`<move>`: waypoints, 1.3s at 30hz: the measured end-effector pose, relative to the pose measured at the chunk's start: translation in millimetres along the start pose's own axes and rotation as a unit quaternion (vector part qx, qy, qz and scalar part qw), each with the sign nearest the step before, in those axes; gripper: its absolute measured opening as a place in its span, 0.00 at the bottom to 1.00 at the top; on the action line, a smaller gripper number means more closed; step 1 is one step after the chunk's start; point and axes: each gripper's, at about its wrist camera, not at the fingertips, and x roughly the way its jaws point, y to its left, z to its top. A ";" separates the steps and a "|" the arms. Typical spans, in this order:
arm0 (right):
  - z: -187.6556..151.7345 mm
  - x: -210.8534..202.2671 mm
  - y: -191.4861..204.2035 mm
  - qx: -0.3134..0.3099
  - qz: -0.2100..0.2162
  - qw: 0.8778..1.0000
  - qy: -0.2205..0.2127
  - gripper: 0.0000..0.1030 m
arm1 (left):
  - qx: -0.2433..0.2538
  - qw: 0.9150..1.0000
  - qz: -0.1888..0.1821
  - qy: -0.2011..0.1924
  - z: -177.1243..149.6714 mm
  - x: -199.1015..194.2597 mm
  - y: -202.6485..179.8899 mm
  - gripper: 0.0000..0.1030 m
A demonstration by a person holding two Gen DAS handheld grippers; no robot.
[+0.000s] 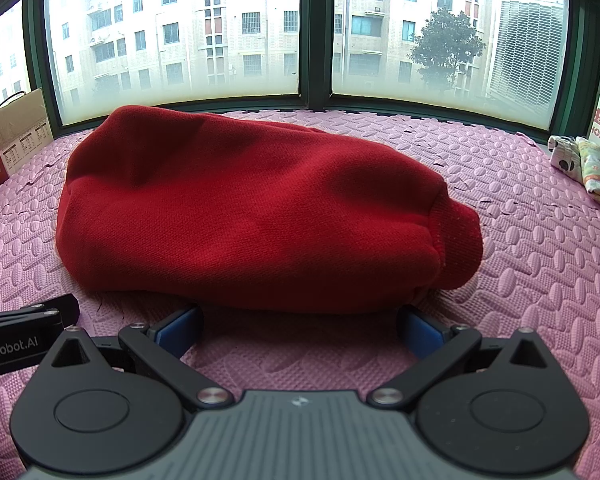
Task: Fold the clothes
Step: 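Move both tools toward the crumpled red garment on the mat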
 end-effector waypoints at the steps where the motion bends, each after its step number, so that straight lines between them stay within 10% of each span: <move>1: 0.0 0.0 -0.1 0.000 0.000 1.000 0.000 1.00 | 0.000 1.000 0.000 0.000 0.2 -0.2 -0.1 1.00; 28: -0.2 -5.4 -3.2 -0.015 0.015 1.000 0.008 1.00 | 0.034 0.999 0.002 0.013 -1.5 -9.8 -8.7 1.00; 39: -13.0 -66.5 -14.1 -0.050 0.049 0.997 -0.029 1.00 | 0.042 0.999 -0.013 0.025 -13.0 -46.5 -17.6 1.00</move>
